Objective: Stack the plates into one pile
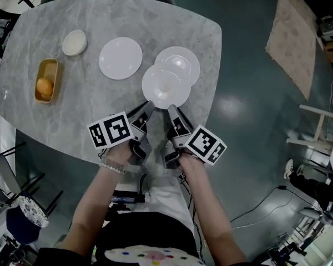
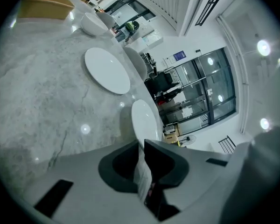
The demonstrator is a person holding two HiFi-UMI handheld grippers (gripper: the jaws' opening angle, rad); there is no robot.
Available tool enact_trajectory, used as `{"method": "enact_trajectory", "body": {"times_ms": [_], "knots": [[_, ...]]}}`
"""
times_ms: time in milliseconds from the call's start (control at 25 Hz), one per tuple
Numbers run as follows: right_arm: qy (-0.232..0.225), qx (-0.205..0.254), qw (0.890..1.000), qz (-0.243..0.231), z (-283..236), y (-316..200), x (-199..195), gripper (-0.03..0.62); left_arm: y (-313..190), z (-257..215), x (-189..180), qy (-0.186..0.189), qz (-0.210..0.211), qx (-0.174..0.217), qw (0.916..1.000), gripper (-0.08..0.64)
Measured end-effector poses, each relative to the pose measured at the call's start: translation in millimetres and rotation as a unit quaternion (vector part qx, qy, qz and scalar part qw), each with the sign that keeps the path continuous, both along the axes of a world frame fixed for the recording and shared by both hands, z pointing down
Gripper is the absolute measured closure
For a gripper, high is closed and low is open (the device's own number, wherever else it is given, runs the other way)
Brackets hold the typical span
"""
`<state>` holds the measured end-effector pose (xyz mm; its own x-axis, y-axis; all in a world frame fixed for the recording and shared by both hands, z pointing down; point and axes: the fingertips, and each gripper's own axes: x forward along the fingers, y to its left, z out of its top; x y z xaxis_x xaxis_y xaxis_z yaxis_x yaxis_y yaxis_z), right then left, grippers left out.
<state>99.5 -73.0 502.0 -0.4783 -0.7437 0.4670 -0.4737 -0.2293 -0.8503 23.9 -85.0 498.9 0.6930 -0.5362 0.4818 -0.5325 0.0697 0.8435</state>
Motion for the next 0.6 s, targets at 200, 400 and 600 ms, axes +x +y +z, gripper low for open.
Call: {"method": "enact_trajectory", "body": {"times_ms": [200, 400, 600], "knots": [[-0.003, -0.006, 1.000, 0.004, 2, -10, 8, 0.528, -9, 3, 8, 0.005, -0.007, -0.004, 1.0000, 0.512], [-0.004, -0.011, 1.000, 0.008, 5, -21, 16, 0.528, -21, 5, 16, 0.004, -0.011, -0.010, 0.9999, 0.512], [0.012, -0.015, 1.000, -0.001, 8, -34, 22, 0.528, -33, 8, 21, 0.000, -0.012, -0.008, 0.9999, 0.512]]}}
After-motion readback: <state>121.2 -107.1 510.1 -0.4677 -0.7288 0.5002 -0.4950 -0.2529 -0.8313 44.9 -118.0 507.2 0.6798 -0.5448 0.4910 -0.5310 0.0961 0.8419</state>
